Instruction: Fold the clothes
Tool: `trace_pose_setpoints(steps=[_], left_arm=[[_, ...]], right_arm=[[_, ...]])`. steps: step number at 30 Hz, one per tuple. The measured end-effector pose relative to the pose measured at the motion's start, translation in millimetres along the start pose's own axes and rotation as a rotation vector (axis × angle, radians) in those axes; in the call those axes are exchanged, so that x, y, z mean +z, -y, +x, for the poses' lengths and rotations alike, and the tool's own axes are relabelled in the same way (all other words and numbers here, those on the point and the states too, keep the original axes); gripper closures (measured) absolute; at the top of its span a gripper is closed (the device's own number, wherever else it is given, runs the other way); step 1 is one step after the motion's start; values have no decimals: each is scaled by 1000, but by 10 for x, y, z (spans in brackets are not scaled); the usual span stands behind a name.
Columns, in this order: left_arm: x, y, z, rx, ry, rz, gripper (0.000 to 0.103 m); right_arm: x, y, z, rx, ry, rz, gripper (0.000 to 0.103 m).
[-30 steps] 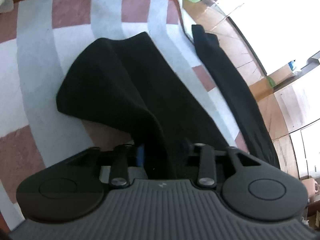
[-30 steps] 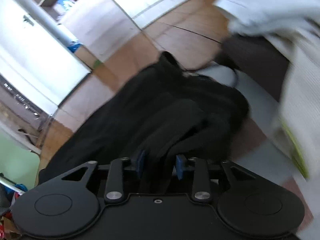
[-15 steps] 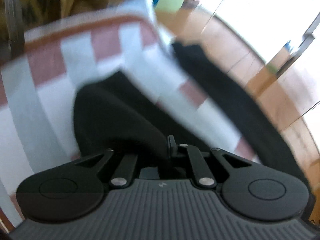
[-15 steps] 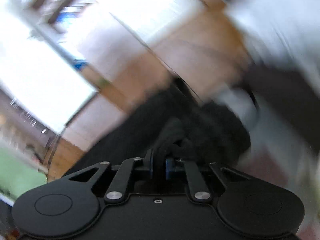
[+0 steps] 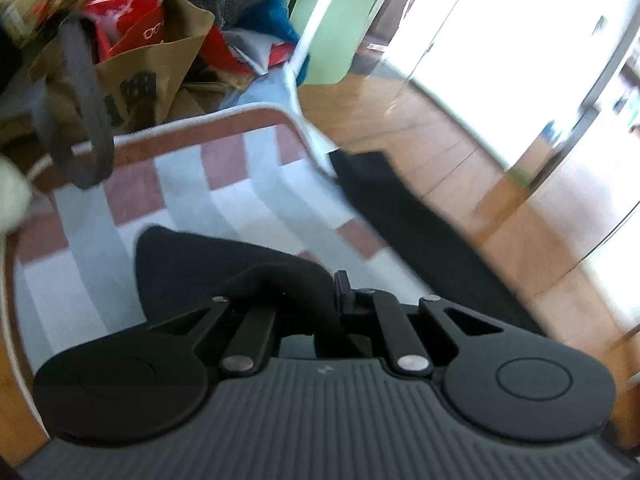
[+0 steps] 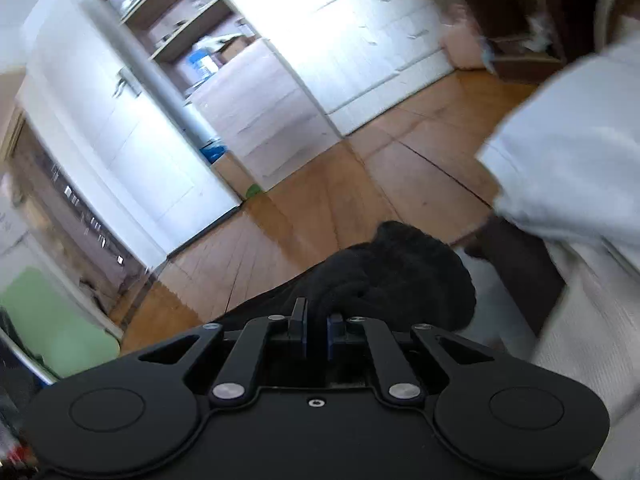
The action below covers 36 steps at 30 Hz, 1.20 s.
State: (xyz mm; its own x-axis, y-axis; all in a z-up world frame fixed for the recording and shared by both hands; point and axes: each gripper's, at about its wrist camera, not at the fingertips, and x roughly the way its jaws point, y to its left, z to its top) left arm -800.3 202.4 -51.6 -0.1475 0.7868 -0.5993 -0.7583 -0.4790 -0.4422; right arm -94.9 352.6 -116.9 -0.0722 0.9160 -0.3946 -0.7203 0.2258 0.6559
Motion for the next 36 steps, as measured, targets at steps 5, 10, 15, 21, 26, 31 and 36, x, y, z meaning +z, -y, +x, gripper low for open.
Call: trace_pose_setpoints(steps=[5,10,15,21,26,31,36], left_arm=[[124,48,-413,-4,41,69,96],[170,135,-55,26,11,99,96],[335,547,555,-2,-4,182,96],[859,1359,1513,-54,37,232,96],[1105,1903,2688,-176,-28,99,89],[707,1981,3142,-243,-71,-106,51],[53,1923,2909,-251,-2,-8,28]], right_arm=[[-91,107,-389,-22,-15,174,94],[-232,225,-185,-142,-148,123,94],[-230,366,235,-133,-206,197,93],[639,172,882,-84,-243,199,93],[1009,514,1769,-122,-386,388,92],[846,1154,2333,-168,-441,633,66],[807,1012,2060,12,-443,522,51]])
